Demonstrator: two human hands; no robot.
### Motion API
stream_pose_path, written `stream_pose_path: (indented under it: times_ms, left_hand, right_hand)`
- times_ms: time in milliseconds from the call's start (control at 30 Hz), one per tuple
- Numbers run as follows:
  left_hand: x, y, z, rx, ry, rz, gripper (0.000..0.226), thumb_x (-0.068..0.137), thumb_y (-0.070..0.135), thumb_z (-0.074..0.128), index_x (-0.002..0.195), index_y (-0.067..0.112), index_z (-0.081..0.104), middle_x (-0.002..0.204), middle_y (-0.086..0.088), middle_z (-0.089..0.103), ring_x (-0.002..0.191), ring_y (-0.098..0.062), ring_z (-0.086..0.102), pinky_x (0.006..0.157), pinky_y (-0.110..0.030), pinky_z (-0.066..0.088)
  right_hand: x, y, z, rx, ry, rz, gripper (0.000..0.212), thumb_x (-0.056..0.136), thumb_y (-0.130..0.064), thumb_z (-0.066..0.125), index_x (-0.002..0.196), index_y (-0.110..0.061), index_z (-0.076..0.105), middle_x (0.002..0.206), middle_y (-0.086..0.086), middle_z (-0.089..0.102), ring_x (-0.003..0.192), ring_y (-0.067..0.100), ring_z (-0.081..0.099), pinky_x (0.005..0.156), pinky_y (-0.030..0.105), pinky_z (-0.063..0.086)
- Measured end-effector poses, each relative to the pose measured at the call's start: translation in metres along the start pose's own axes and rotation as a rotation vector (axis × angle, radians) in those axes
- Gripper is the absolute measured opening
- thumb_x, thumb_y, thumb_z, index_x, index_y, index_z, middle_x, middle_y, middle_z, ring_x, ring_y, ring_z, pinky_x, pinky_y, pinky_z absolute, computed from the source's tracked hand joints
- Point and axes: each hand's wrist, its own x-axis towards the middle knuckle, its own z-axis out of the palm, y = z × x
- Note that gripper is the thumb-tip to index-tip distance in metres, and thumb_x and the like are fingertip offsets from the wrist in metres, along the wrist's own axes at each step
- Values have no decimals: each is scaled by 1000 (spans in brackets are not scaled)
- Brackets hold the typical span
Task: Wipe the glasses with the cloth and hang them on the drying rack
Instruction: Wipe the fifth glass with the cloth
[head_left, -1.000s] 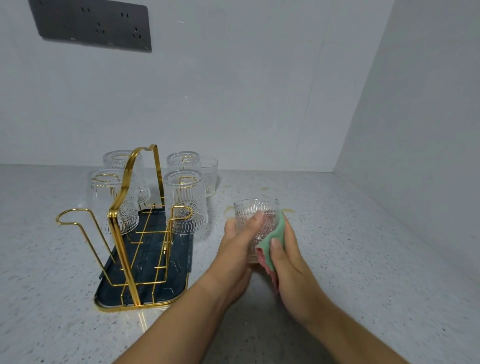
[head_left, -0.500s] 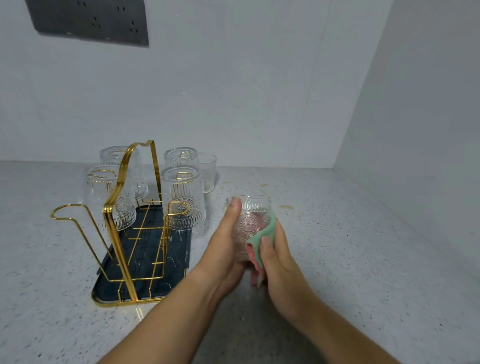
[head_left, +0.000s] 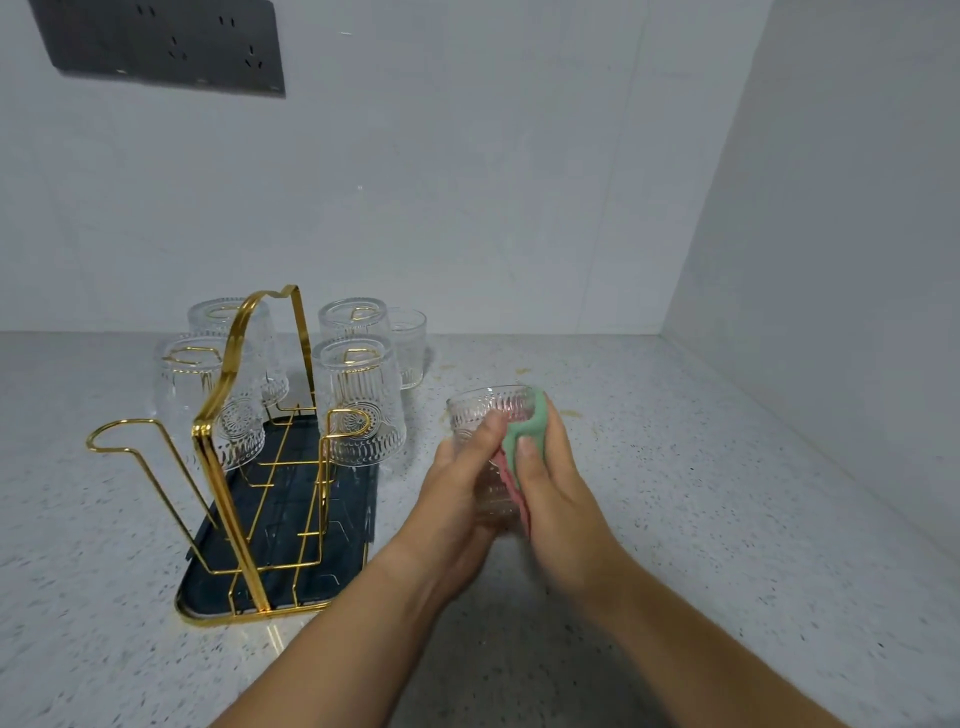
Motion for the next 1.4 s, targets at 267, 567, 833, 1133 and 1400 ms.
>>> stream_pose_path:
  times_ms: [267,567,833,1133,1400]
  left_hand:
    - [-8,9,4,-84,-61,-104,70,80,67,62,113,7,80,109,-17,76,99,-31,76,90,-44,61]
    - [-7,5,5,-169,-22,-130,65,105,55,40,141,8,66,137,-19,70,132,-36,64,116,-57,43]
    - [-6,2,0,-34,-9,-115,116,58,70,92,147,4,57,142,-24,65,131,-37,65,110,-46,54]
    - [-6,5,7,-117,-16,-106,67,96,64,50,136,15,71,141,-18,68,131,-36,64,114,-59,45]
    - [-12,9,6,-136,-65,-75,103,63,78,81,136,6,70,134,-18,69,126,-34,65,113,-45,45]
  right_hand:
    - [-30,7,-7,-54,-40,-7,56,109,-37,39,160,-41,17,129,-31,62,122,-2,61,104,26,52]
    - [11,-11,-14,-104,40,49,60,107,-47,39,160,-48,11,165,-10,31,140,8,49,103,24,51]
    - [-34,17,-2,-276,2,-65,75,101,-59,34,157,-51,-14,169,-27,-1,156,-3,6,128,42,22]
    - [6,-18,-18,-24,34,28,55,108,-45,37,161,-33,24,150,0,54,125,5,63,103,28,55]
    - [-14,3,0,-139,-21,-36,73,97,-63,40,161,-45,10,163,-14,33,149,2,35,123,41,34]
